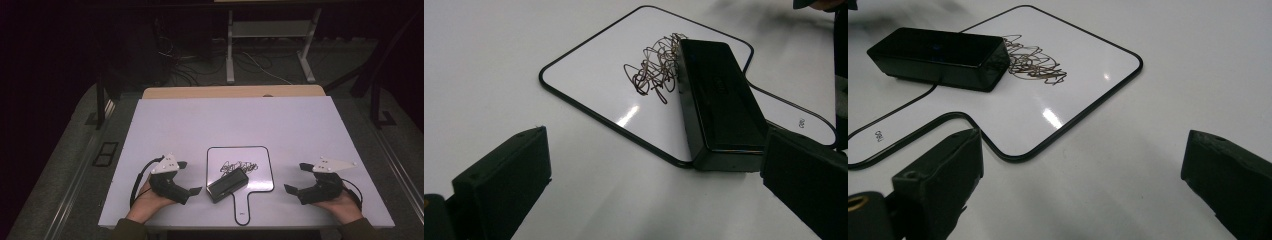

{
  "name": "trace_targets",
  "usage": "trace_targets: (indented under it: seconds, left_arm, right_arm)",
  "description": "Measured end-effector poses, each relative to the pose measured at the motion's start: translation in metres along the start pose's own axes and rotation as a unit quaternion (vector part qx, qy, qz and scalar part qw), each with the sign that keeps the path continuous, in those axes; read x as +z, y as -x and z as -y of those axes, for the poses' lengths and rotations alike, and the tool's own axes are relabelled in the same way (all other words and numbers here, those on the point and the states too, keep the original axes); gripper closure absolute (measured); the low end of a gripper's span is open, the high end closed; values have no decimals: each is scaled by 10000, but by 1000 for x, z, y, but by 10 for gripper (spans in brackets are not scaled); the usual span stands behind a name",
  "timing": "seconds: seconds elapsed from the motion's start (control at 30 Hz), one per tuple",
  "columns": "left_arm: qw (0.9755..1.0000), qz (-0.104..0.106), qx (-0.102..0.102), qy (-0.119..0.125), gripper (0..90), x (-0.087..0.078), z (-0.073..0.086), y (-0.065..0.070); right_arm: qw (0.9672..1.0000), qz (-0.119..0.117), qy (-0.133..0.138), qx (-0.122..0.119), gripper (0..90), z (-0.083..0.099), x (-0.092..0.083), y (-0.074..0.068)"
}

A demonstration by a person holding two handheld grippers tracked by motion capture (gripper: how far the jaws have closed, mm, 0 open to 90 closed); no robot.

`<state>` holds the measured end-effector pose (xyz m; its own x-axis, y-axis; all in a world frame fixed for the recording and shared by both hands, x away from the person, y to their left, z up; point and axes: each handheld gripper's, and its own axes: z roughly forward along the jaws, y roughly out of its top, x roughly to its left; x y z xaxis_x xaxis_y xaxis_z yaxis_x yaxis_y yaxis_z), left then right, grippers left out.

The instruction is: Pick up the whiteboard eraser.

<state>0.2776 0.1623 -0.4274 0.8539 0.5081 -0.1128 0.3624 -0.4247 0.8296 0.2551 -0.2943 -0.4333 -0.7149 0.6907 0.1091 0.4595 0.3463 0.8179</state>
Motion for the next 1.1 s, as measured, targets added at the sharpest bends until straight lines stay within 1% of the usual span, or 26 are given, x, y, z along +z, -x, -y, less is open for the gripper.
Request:
trace_targets:
  seconds: [0.2,0.27,0.3,0.4,0.5,0.53,0.6,0.7,0.8,0.83,1.1]
  left_arm:
    - [10000,2,-52,39,0,1,-3,2]
    - [10000,6,-63,73,0,2,-5,2]
    - [9999,18,-103,113,0,2,-6,3]
    - [9999,-2,-82,118,0,3,-9,5]
    - [9998,34,-109,167,0,5,-11,8]
    - [9998,49,-76,154,0,6,-12,9]
    - [9998,42,-85,159,0,8,-15,11]
    - [9999,53,-44,125,0,13,-18,14]
    - [9999,52,-73,122,0,17,-21,16]
    - [9999,63,-62,117,0,20,-22,17]
    - [9999,80,-37,83,0,28,-27,23]
  right_arm:
    - [10000,-10,70,64,23,1,-1,0]
    - [10000,-5,36,50,23,1,-1,0]
    - [10000,-5,36,50,23,1,-1,0]
    - [10000,31,40,-12,23,1,-1,-1]
    - [10000,57,45,-68,24,0,-1,-3]
    - [9999,45,61,-75,24,0,-1,-4]
    - [9999,41,67,-86,24,0,0,-4]
    - [9999,33,71,-93,24,0,0,-5]
    - [9999,39,97,-89,24,0,0,-5]
    - [9999,38,102,-83,24,0,0,-5]
    - [9999,17,91,-83,24,0,1,-6]
